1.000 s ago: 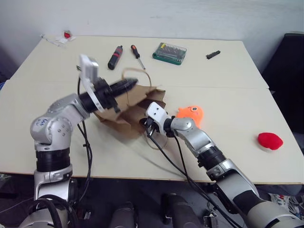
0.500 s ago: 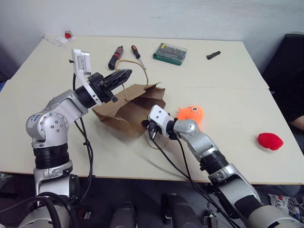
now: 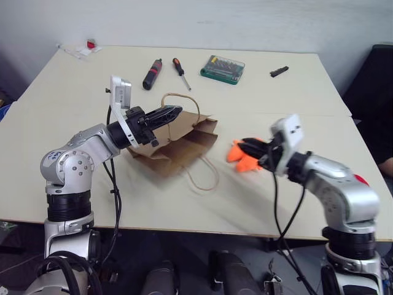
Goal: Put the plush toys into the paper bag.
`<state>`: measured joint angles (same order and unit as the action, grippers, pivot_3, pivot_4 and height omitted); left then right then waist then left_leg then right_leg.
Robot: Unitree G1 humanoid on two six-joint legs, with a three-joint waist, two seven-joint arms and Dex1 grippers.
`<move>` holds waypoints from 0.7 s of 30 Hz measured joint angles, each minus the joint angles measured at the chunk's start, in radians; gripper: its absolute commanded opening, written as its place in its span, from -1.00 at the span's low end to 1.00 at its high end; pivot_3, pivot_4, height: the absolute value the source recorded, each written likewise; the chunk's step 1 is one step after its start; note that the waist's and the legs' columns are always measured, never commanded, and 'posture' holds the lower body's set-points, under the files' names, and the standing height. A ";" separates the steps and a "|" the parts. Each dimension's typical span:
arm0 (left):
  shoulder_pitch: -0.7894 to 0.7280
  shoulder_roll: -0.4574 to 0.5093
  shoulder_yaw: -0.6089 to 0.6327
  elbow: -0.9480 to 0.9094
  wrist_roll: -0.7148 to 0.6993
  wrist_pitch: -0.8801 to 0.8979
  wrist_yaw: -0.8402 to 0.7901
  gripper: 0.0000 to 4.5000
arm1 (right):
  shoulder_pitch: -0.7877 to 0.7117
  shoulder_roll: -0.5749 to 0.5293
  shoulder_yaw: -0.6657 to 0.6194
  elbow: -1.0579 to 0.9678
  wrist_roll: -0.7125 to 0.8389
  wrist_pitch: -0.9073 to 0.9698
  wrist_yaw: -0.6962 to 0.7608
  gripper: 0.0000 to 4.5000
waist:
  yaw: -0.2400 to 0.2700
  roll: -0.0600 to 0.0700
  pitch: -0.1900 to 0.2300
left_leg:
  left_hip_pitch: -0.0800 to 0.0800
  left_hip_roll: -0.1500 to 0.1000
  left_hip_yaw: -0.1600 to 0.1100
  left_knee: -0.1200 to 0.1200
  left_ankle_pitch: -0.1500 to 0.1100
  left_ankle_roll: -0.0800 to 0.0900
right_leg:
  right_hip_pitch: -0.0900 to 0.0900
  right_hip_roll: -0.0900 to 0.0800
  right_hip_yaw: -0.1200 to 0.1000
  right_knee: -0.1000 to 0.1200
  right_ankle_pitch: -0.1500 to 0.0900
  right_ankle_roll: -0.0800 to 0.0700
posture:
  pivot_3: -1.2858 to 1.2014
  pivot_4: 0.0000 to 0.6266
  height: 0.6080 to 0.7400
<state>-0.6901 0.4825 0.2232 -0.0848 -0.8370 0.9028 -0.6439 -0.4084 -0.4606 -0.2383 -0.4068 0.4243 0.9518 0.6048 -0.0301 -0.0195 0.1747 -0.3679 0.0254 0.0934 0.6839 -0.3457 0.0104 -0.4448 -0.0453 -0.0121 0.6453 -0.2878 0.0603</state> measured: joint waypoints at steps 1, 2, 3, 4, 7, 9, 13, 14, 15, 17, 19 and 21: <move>0.000 0.000 -0.004 -0.001 0.000 -0.001 -0.002 -1.00 | 0.005 0.004 -0.030 0.005 0.008 0.020 -0.025 -0.01 | -0.002 0.000 0.000 | 0.000 0.000 0.000 0.000 0.000 0.000 | 0.000 0.000 0.001 0.000 0.000 0.000 | 0.03 -0.52 1.00; 0.000 -0.001 -0.007 -0.001 0.000 -0.001 -0.002 -1.00 | 0.005 0.014 -0.061 0.022 0.013 0.035 -0.055 0.14 | -0.003 0.000 0.000 | 0.001 0.000 0.001 0.000 0.001 -0.001 | 0.000 0.001 0.001 0.000 0.000 0.000 | 0.03 -0.52 1.00; 0.000 -0.002 -0.007 -0.001 0.000 -0.001 -0.002 -1.00 | 0.005 0.021 -0.081 0.035 0.017 0.043 -0.075 0.30 | -0.003 0.000 0.000 | 0.001 0.000 0.001 0.000 0.001 -0.001 | 0.000 0.001 0.001 0.000 0.000 0.000 | 0.03 -0.52 1.00; 0.000 -0.001 -0.007 -0.001 0.000 -0.002 -0.002 -1.00 | 0.002 0.031 -0.095 0.053 0.020 0.050 -0.097 0.45 | -0.003 0.000 0.000 | 0.001 0.000 0.001 0.000 0.001 -0.001 | 0.000 0.001 0.001 0.000 0.000 0.000 | 0.03 -0.52 1.00; -0.001 -0.002 -0.006 0.000 0.001 -0.008 0.000 -1.00 | -0.011 0.075 -0.093 0.122 0.023 0.049 -0.141 0.91 | -0.002 0.001 0.000 | 0.001 0.000 0.001 0.000 0.001 -0.001 | 0.000 0.001 0.001 0.001 0.000 0.000 | 0.03 -0.52 1.00; -0.003 -0.002 -0.006 0.002 0.001 -0.010 0.001 -1.00 | -0.026 0.118 -0.080 0.195 0.023 0.034 -0.169 0.99 | -0.001 0.001 0.000 | 0.000 0.000 0.001 0.000 0.001 -0.001 | 0.000 0.001 0.001 0.001 0.000 0.000 | 0.03 -0.52 1.00; -0.007 -0.001 -0.004 0.014 0.001 -0.015 0.003 -1.00 | -0.040 0.139 -0.033 0.279 0.009 0.017 -0.198 0.99 | 0.001 0.002 0.001 | -0.001 0.000 0.001 0.000 0.001 0.000 | -0.001 0.001 0.001 0.001 0.000 0.000 | 0.03 -0.52 1.00; -0.008 -0.001 -0.004 0.016 0.001 -0.017 0.005 -1.00 | -0.040 0.138 -0.009 0.297 -0.001 0.005 -0.198 0.99 | 0.001 0.002 0.001 | -0.001 0.000 0.001 0.000 0.001 0.000 | -0.001 0.001 0.001 0.001 0.000 0.000 | 0.03 -0.52 1.00; -0.009 -0.001 -0.004 0.016 0.001 -0.017 0.008 -1.00 | -0.040 0.140 0.008 0.309 -0.006 0.003 -0.198 0.99 | 0.001 0.002 0.001 | -0.001 0.000 0.000 0.000 0.001 0.000 | -0.001 0.001 0.001 0.001 0.000 0.000 | 0.03 -0.52 1.00; -0.013 0.000 -0.003 0.016 0.001 -0.018 0.009 -1.00 | -0.040 0.143 0.028 0.315 -0.009 -0.018 -0.200 0.82 | 0.001 0.002 0.001 | -0.001 0.000 0.000 0.000 0.001 0.000 | -0.001 0.001 0.001 0.001 0.000 0.000 | 0.03 -0.52 1.00; -0.013 0.002 -0.003 0.015 0.001 -0.018 0.011 -1.00 | -0.038 0.149 0.033 0.312 -0.002 -0.034 -0.198 0.58 | 0.001 0.002 0.001 | -0.001 0.000 0.000 0.000 0.001 0.000 | -0.001 0.001 0.001 0.001 0.000 0.000 | 0.03 -0.52 1.00; -0.012 0.002 -0.003 0.014 0.001 -0.018 0.016 -1.00 | -0.026 0.143 0.034 0.286 0.009 -0.037 -0.188 0.27 | 0.001 0.002 0.001 | -0.001 0.000 0.000 0.000 0.001 0.000 | -0.001 0.001 0.001 0.001 0.000 0.000 | 0.03 -0.52 1.00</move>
<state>-0.7025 0.4845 0.2198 -0.0709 -0.8362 0.8846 -0.6277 -0.4341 -0.3178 -0.2048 -0.1206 0.4335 0.9144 0.4173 -0.0291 -0.0174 0.1759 -0.3686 0.0258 0.0938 0.6835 -0.3447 0.0100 -0.4456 -0.0442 -0.0116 0.6465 -0.2879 0.0602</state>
